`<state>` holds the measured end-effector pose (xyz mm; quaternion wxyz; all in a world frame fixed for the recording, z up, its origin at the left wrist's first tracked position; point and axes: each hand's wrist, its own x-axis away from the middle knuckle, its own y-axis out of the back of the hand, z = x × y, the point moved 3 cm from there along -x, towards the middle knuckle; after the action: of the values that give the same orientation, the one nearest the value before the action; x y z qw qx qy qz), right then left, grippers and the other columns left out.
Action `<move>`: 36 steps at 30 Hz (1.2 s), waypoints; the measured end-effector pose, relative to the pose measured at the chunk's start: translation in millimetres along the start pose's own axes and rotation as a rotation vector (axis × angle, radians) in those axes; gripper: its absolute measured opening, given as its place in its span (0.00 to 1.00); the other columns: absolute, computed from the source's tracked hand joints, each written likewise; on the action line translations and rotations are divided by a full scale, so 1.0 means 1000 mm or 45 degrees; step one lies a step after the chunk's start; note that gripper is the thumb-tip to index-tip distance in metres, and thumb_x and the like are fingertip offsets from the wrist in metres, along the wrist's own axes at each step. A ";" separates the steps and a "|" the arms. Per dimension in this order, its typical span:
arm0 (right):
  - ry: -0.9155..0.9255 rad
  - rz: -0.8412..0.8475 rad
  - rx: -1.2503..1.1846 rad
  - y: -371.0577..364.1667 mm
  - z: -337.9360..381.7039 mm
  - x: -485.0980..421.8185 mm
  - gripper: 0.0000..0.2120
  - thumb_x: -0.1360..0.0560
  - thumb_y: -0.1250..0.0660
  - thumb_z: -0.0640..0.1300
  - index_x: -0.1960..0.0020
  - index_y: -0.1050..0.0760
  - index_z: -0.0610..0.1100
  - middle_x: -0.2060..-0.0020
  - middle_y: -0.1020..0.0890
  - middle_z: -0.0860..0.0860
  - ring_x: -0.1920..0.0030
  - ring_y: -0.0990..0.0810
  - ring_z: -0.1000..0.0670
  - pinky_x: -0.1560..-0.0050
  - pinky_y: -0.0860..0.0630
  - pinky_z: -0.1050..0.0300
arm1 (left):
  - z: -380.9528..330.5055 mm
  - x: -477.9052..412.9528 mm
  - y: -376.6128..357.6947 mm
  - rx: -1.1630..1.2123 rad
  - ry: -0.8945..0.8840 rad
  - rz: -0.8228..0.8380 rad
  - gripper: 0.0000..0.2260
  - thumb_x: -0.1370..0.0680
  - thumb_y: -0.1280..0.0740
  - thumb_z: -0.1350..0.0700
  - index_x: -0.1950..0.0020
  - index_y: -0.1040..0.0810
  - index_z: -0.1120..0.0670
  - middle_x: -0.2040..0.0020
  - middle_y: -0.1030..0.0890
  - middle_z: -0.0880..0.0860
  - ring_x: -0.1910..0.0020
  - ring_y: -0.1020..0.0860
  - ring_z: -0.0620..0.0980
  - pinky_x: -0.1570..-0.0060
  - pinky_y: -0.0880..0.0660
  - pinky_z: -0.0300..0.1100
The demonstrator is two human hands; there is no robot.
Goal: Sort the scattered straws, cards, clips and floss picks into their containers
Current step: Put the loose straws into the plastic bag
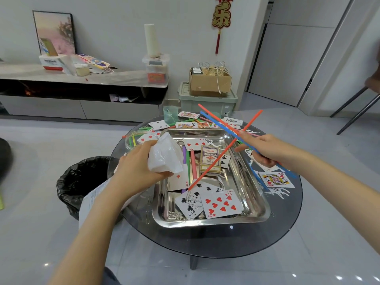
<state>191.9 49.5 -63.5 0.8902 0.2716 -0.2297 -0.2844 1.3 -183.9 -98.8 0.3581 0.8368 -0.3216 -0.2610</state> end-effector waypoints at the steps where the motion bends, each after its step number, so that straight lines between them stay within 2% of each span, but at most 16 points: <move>1: -0.011 0.026 0.034 0.001 0.001 -0.003 0.32 0.29 0.49 0.72 0.50 0.20 0.49 0.81 0.36 0.51 0.80 0.41 0.53 0.80 0.39 0.63 | 0.000 0.000 0.000 0.000 0.000 0.001 0.36 0.34 0.23 0.45 0.29 0.34 0.48 0.36 0.25 0.48 0.36 0.28 0.51 0.36 0.33 0.57; 5: -0.023 0.041 0.183 0.009 0.009 -0.017 0.40 0.33 0.55 0.77 0.51 0.19 0.49 0.81 0.38 0.51 0.80 0.41 0.53 0.79 0.39 0.63 | 0.001 -0.002 -0.002 -0.033 -0.018 0.009 0.37 0.34 0.24 0.44 0.29 0.35 0.48 0.36 0.26 0.47 0.37 0.28 0.51 0.36 0.32 0.56; 8: -0.014 -0.017 0.296 0.013 0.014 -0.027 0.43 0.37 0.57 0.80 0.58 0.17 0.49 0.81 0.39 0.51 0.81 0.42 0.52 0.78 0.38 0.64 | 0.001 -0.002 -0.004 -0.039 -0.034 0.007 0.38 0.35 0.24 0.43 0.29 0.35 0.48 0.37 0.25 0.48 0.38 0.28 0.51 0.37 0.31 0.54; 10: -0.047 -0.024 0.308 0.012 0.015 -0.035 0.42 0.35 0.54 0.79 0.64 0.16 0.47 0.81 0.39 0.51 0.81 0.44 0.52 0.79 0.41 0.65 | 0.001 -0.002 -0.006 -0.040 -0.050 0.014 0.38 0.35 0.24 0.42 0.29 0.35 0.48 0.37 0.25 0.47 0.38 0.27 0.51 0.37 0.31 0.54; 14: -0.112 -0.113 0.404 0.013 0.012 -0.053 0.41 0.29 0.53 0.75 0.65 0.16 0.44 0.83 0.40 0.54 0.82 0.43 0.53 0.79 0.41 0.64 | 0.000 -0.002 -0.007 -0.061 -0.081 0.017 0.38 0.35 0.24 0.41 0.30 0.35 0.46 0.37 0.26 0.46 0.38 0.28 0.50 0.37 0.32 0.51; 16: -0.139 -0.122 0.485 0.013 0.008 -0.056 0.37 0.24 0.53 0.69 0.62 0.19 0.41 0.84 0.39 0.56 0.83 0.40 0.55 0.79 0.40 0.65 | -0.001 -0.002 -0.007 -0.049 -0.089 0.009 0.38 0.35 0.24 0.41 0.30 0.35 0.46 0.37 0.26 0.46 0.38 0.28 0.50 0.37 0.32 0.51; 17: -0.133 -0.103 0.523 0.012 0.008 -0.056 0.32 0.22 0.52 0.65 0.60 0.22 0.41 0.83 0.36 0.56 0.82 0.38 0.55 0.78 0.39 0.66 | 0.000 -0.002 -0.005 -0.046 -0.087 0.007 0.38 0.35 0.24 0.41 0.30 0.35 0.46 0.37 0.26 0.46 0.37 0.28 0.50 0.37 0.32 0.51; 19: -0.048 -0.105 0.615 0.021 0.010 -0.050 0.19 0.19 0.48 0.54 0.55 0.27 0.42 0.72 0.23 0.50 0.74 0.30 0.55 0.73 0.34 0.63 | -0.001 -0.003 -0.004 -0.052 -0.096 -0.001 0.38 0.36 0.25 0.40 0.29 0.35 0.47 0.37 0.25 0.46 0.38 0.28 0.50 0.37 0.31 0.52; 20: 0.008 -0.142 0.656 0.029 0.014 -0.046 0.17 0.18 0.47 0.50 0.51 0.25 0.40 0.63 0.20 0.47 0.68 0.27 0.53 0.69 0.33 0.62 | -0.001 -0.004 -0.003 -0.056 -0.103 -0.005 0.38 0.36 0.25 0.40 0.29 0.35 0.47 0.37 0.25 0.46 0.38 0.27 0.50 0.37 0.31 0.52; 21: 0.055 -0.192 0.688 0.038 0.018 -0.041 0.16 0.18 0.46 0.47 0.48 0.24 0.39 0.59 0.20 0.46 0.65 0.26 0.52 0.66 0.33 0.60 | -0.001 -0.003 -0.003 -0.055 -0.102 -0.005 0.39 0.36 0.25 0.40 0.29 0.35 0.47 0.37 0.25 0.46 0.38 0.27 0.50 0.37 0.31 0.53; 24: 0.131 -0.349 0.709 0.070 0.028 -0.025 0.13 0.19 0.43 0.45 0.47 0.20 0.43 0.68 0.21 0.51 0.68 0.28 0.52 0.67 0.34 0.58 | -0.001 -0.004 -0.004 -0.057 -0.084 -0.003 0.39 0.36 0.25 0.40 0.29 0.36 0.47 0.36 0.26 0.46 0.37 0.28 0.50 0.36 0.32 0.53; 28: 0.220 -0.617 0.603 0.100 0.031 -0.008 0.11 0.20 0.40 0.42 0.48 0.19 0.44 0.65 0.19 0.51 0.70 0.27 0.51 0.68 0.31 0.60 | -0.001 -0.007 -0.006 -0.058 -0.070 -0.001 0.39 0.36 0.24 0.40 0.29 0.36 0.46 0.36 0.26 0.45 0.37 0.28 0.50 0.35 0.33 0.52; 29: 0.277 -0.622 0.575 0.103 0.033 -0.001 0.10 0.21 0.39 0.41 0.48 0.19 0.45 0.66 0.18 0.52 0.70 0.26 0.52 0.68 0.31 0.61 | -0.001 -0.007 -0.007 -0.057 -0.066 0.001 0.39 0.36 0.24 0.40 0.29 0.35 0.46 0.36 0.26 0.45 0.37 0.28 0.49 0.35 0.33 0.53; 31: 0.391 -0.433 0.453 0.101 0.036 0.013 0.08 0.22 0.36 0.41 0.51 0.18 0.47 0.67 0.17 0.54 0.71 0.26 0.55 0.69 0.30 0.65 | -0.001 -0.007 -0.007 -0.045 -0.057 0.002 0.39 0.36 0.24 0.40 0.29 0.35 0.45 0.36 0.25 0.45 0.37 0.28 0.50 0.35 0.33 0.53; 34: 0.472 0.009 0.259 0.081 0.041 0.035 0.07 0.28 0.30 0.43 0.53 0.15 0.52 0.64 0.15 0.50 0.70 0.25 0.57 0.69 0.28 0.67 | -0.002 -0.006 -0.006 -0.010 -0.056 -0.007 0.38 0.36 0.24 0.41 0.30 0.35 0.45 0.37 0.25 0.45 0.37 0.28 0.50 0.36 0.32 0.54; 36: 0.504 0.140 0.217 0.068 0.044 0.042 0.09 0.33 0.29 0.46 0.54 0.15 0.53 0.65 0.16 0.49 0.69 0.23 0.58 0.68 0.27 0.68 | -0.003 -0.004 -0.005 0.006 -0.051 0.002 0.38 0.36 0.23 0.42 0.30 0.35 0.45 0.37 0.25 0.45 0.38 0.28 0.49 0.36 0.32 0.54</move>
<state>223.7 54.8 21.8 0.9060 0.3833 -0.0882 -0.1562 2.5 -176.5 -99.8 0.3501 0.8319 -0.3300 -0.2766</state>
